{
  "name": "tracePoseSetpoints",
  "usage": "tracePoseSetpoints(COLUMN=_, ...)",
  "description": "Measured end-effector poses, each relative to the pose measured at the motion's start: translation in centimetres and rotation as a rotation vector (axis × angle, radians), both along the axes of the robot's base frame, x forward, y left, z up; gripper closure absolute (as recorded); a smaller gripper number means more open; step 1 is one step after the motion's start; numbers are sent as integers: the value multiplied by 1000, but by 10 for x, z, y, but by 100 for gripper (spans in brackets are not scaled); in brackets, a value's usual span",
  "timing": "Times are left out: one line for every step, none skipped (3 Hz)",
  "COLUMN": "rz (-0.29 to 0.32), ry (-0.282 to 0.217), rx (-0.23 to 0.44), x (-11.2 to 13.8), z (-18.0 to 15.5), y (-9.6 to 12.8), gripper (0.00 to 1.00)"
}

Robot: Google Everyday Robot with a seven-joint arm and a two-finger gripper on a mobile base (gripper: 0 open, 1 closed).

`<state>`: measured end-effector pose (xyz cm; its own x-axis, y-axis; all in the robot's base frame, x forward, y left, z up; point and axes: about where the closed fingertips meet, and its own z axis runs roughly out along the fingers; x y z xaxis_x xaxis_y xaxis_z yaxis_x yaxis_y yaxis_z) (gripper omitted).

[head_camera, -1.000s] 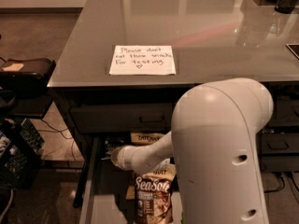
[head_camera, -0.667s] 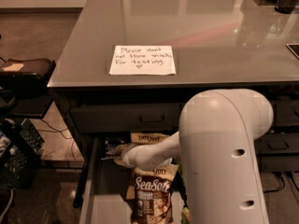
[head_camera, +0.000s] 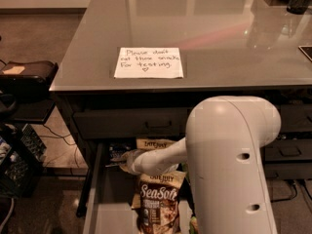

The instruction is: Pick blue chip bag from middle drawer and place on counter

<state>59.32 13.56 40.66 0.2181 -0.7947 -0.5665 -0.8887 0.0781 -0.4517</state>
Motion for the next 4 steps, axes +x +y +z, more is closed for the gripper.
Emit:
tracePoseSetpoints(rz=13, ry=11, rx=-9, x=3, z=-8, y=2, gripper=60)
tracePoseSetpoints(rz=25, ry=20, rx=-19, x=8, z=-16, y=3, gripper=45)
tracePoseSetpoints(rz=31, ry=26, rx=-27, x=13, z=-21, y=4, gripper=43)
tracePoseSetpoints(rz=35, ry=28, rx=-39, x=18, z=-25, y=4, gripper=43)
